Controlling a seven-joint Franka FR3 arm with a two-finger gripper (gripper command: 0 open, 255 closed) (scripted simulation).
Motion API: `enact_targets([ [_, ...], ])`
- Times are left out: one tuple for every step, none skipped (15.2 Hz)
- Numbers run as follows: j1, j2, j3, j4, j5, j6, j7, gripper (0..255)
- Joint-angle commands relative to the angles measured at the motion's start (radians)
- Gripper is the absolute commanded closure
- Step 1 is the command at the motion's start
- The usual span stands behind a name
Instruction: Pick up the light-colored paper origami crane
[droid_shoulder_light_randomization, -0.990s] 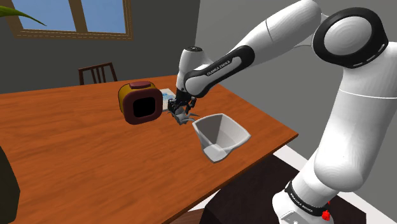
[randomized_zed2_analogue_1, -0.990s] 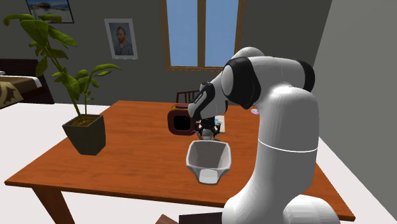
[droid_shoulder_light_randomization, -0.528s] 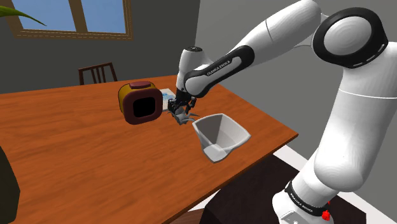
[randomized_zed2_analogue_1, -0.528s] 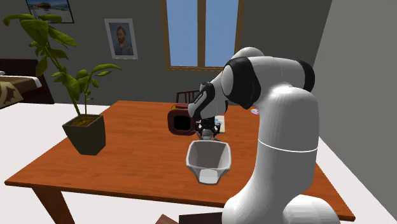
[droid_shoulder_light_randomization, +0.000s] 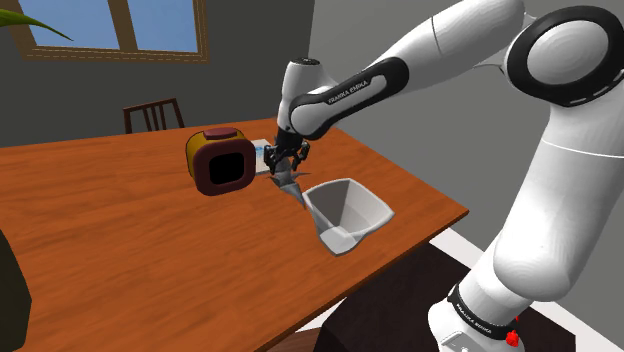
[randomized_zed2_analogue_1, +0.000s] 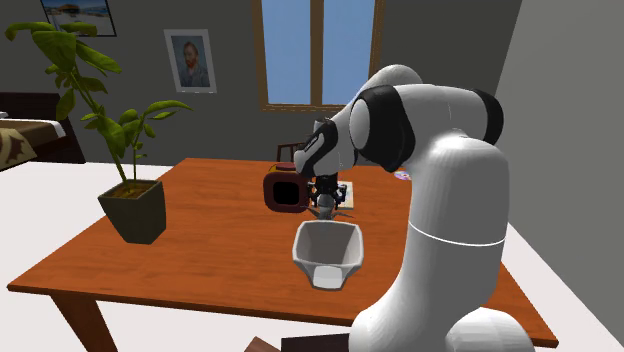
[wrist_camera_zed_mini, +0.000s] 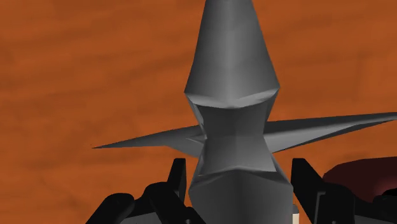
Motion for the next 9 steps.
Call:
enact_targets([
  [-0.003, -0.016, 0.002, 0.010, 0.009, -0.025, -0.009, 255],
  [-0.004, -0.023, 0.003, 0.015, 0.012, -0.037, -0.012, 255],
  [-0.004, -0.030, 0.003, 0.020, 0.016, -0.049, -0.015, 255],
  [-0.005, -0.037, 0.004, 0.026, 0.019, -0.061, -0.017, 255],
  [-0.005, -0.044, 0.005, 0.032, 0.022, -0.073, -0.020, 255],
  [-0.006, -0.050, 0.006, 0.038, 0.025, -0.085, -0.023, 255],
  [-0.006, -0.056, 0.006, 0.044, 0.028, -0.098, -0.025, 255],
  [-0.006, -0.057, 0.006, 0.045, 0.029, -0.099, -0.026, 255],
  [-0.006, -0.057, 0.006, 0.045, 0.029, -0.099, -0.025, 255],
])
